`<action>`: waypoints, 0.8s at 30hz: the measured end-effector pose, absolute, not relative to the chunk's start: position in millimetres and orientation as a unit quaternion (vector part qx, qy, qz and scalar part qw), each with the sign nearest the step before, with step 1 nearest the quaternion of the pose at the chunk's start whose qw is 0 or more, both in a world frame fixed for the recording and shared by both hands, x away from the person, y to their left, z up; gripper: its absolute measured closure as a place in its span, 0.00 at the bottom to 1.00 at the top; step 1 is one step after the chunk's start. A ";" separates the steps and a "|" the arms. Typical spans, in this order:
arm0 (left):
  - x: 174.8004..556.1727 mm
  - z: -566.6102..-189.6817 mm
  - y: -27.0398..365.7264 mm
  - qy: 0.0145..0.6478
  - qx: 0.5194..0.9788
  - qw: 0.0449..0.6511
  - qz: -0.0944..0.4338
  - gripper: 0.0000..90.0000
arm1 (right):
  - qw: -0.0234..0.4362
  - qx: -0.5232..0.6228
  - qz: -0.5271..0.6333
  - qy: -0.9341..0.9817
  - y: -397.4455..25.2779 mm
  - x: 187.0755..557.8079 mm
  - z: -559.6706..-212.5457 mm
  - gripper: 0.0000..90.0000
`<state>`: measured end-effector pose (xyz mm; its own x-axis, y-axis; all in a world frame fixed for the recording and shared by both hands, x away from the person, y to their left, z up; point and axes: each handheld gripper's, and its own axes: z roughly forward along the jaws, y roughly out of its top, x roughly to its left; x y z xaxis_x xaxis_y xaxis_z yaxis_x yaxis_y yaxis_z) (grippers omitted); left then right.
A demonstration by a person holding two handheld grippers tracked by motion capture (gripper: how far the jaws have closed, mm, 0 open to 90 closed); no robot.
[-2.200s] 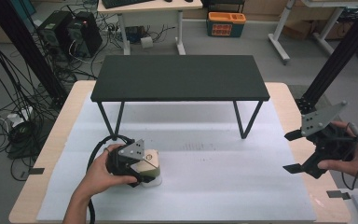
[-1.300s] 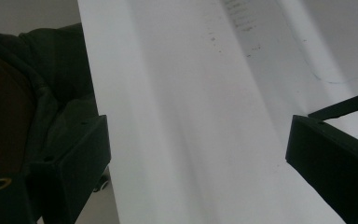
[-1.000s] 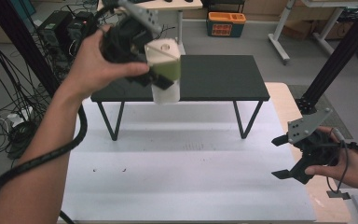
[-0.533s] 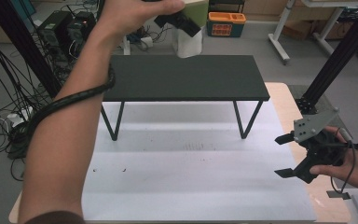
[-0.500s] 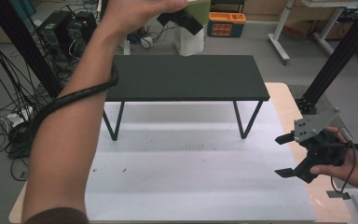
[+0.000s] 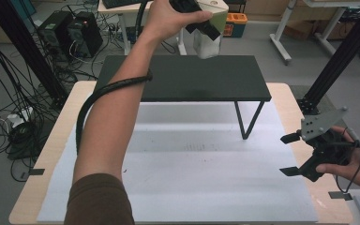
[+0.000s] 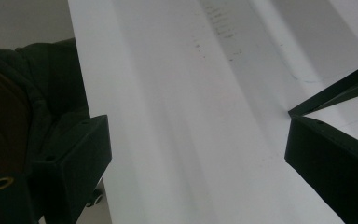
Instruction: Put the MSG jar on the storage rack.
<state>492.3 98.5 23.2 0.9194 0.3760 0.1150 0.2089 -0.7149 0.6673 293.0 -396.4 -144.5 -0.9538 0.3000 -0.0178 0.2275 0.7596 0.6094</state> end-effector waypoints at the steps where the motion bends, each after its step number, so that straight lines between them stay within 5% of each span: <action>1: 501.6 14.2 94.3 0.161 0.919 0.341 0.114 0.33 | 0.056 0.142 0.318 0.936 -398.0 294.1 -146.0 0.08; 24: 533.8 -38.7 83.0 0.186 0.919 0.337 0.091 0.33 | 0.052 0.154 0.325 0.931 -412.2 303.7 -157.8 0.08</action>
